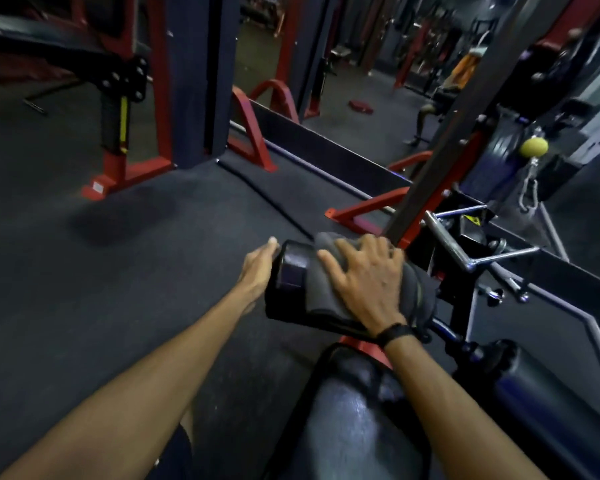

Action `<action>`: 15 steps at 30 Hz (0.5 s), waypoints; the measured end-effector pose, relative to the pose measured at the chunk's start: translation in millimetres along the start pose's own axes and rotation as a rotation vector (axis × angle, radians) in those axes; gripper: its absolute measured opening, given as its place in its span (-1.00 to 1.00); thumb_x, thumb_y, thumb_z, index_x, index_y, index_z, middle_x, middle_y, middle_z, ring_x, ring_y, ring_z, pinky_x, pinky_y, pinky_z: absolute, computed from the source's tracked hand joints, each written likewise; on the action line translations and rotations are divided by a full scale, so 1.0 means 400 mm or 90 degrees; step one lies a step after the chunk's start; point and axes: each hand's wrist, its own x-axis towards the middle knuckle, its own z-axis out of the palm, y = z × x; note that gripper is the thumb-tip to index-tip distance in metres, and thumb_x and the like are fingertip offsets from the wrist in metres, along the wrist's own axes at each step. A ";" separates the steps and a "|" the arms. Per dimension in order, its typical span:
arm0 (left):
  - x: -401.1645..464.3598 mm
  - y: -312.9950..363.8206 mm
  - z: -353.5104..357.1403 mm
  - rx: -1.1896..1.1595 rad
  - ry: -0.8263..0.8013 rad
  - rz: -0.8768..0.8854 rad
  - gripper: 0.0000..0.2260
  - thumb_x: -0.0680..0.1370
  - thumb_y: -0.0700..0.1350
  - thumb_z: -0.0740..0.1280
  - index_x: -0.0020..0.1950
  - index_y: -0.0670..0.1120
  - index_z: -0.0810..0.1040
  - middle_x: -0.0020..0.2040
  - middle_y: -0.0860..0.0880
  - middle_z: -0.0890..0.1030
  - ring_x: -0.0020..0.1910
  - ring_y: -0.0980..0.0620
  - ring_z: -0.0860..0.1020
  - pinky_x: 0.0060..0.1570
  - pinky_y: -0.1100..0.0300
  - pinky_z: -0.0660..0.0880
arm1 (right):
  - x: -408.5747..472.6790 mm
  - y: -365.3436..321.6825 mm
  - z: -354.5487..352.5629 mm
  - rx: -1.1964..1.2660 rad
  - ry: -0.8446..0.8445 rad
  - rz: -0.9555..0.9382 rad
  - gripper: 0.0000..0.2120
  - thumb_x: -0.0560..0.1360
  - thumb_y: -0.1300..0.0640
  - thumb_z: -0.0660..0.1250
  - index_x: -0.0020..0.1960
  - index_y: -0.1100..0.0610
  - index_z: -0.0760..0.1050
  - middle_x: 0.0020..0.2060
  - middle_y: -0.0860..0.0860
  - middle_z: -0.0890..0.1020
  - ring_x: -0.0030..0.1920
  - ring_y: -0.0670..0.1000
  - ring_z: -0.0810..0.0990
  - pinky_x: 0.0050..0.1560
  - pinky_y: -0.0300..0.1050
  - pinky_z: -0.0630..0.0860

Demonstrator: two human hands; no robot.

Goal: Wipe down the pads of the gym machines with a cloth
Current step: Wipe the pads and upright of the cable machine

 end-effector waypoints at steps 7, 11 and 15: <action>0.003 0.046 0.088 0.132 0.061 0.010 -0.64 0.65 0.19 0.16 -0.12 -0.04 0.54 0.11 -0.12 0.62 0.15 -0.17 0.55 0.20 0.01 0.45 | -0.064 0.088 -0.005 0.007 0.021 0.142 -0.54 0.55 -0.31 0.13 0.07 -0.03 0.65 -0.08 0.10 0.54 -0.02 0.19 0.47 0.04 0.16 0.40; -0.003 0.021 0.081 0.152 0.097 0.080 -0.71 0.63 0.13 0.19 -0.12 0.02 0.58 -0.16 0.06 0.56 -0.04 -0.06 0.54 0.02 0.02 0.47 | -0.052 0.062 0.005 -0.013 0.032 0.150 -0.54 0.57 -0.30 0.11 0.02 -0.03 0.64 -0.09 0.09 0.53 -0.03 0.18 0.47 0.03 0.16 0.38; -0.005 -0.007 0.078 0.120 0.094 0.162 -0.76 0.67 0.01 0.20 -0.05 -0.02 0.61 -0.10 0.10 0.61 0.00 0.04 0.54 0.09 0.10 0.44 | 0.006 -0.016 0.012 -0.041 0.007 0.111 -0.52 0.58 -0.28 0.09 -0.05 0.01 0.66 -0.09 0.10 0.55 -0.02 0.19 0.48 -0.01 0.11 0.29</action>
